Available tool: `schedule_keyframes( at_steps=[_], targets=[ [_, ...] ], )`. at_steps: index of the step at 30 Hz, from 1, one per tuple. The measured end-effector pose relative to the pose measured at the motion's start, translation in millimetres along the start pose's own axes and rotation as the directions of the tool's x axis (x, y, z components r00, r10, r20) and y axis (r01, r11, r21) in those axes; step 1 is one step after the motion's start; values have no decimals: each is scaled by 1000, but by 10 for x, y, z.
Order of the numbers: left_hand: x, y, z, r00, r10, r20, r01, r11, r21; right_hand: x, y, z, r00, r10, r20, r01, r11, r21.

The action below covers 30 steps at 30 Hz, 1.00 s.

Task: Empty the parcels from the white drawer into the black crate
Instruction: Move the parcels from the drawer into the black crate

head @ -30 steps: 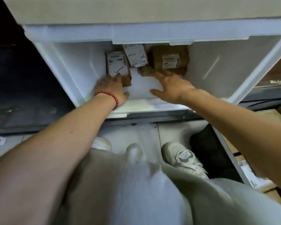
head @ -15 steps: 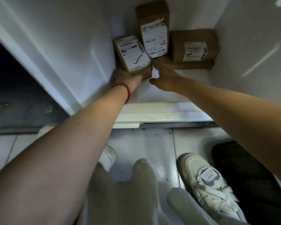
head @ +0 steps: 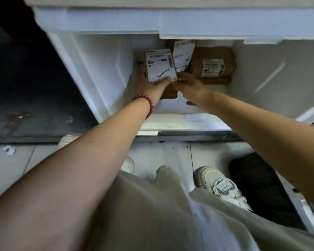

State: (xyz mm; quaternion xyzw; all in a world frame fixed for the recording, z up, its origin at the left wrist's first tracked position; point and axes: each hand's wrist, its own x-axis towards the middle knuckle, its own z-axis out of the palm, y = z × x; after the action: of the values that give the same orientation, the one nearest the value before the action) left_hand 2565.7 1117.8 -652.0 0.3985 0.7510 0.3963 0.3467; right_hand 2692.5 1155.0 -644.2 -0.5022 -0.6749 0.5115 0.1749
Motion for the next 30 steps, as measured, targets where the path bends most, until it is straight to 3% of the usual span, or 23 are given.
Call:
schedule_keyframes(
  at_steps=[4, 9, 14, 18, 20, 24, 30],
  targets=[
    [-390, 236, -88, 995, -43, 90, 49, 997, -60, -454, -103, -112, 997, 65, 41, -68, 995, 67],
    [-920, 466, -221, 960, -170, 224, 124, 971, 203, -1107, -139, -216, 990, 139, 7, -138, 980, 140],
    [-1365, 666, -242, 942, -149, 302, 54, 952, 301, -1817, -83, -263, 988, 152, -31, -140, 960, 242],
    [-1127, 572, -192, 895, -241, 376, 137, 949, 283, -2299, -131, -388, 987, 128, -98, -91, 945, 314],
    [-1154, 671, -135, 893, -209, 398, 93, 952, 291, -2501, -169, -456, 982, 134, -130, -83, 937, 340],
    [-2016, 1195, -123, 872, -130, 472, -45, 939, 341, -2814, -162, -538, 955, 194, -226, -79, 897, 435],
    [-2418, 1238, 187, 802, 2, 598, -234, 921, 311, -3262, 147, -412, 847, 315, -428, 30, 776, 630]
  ],
)
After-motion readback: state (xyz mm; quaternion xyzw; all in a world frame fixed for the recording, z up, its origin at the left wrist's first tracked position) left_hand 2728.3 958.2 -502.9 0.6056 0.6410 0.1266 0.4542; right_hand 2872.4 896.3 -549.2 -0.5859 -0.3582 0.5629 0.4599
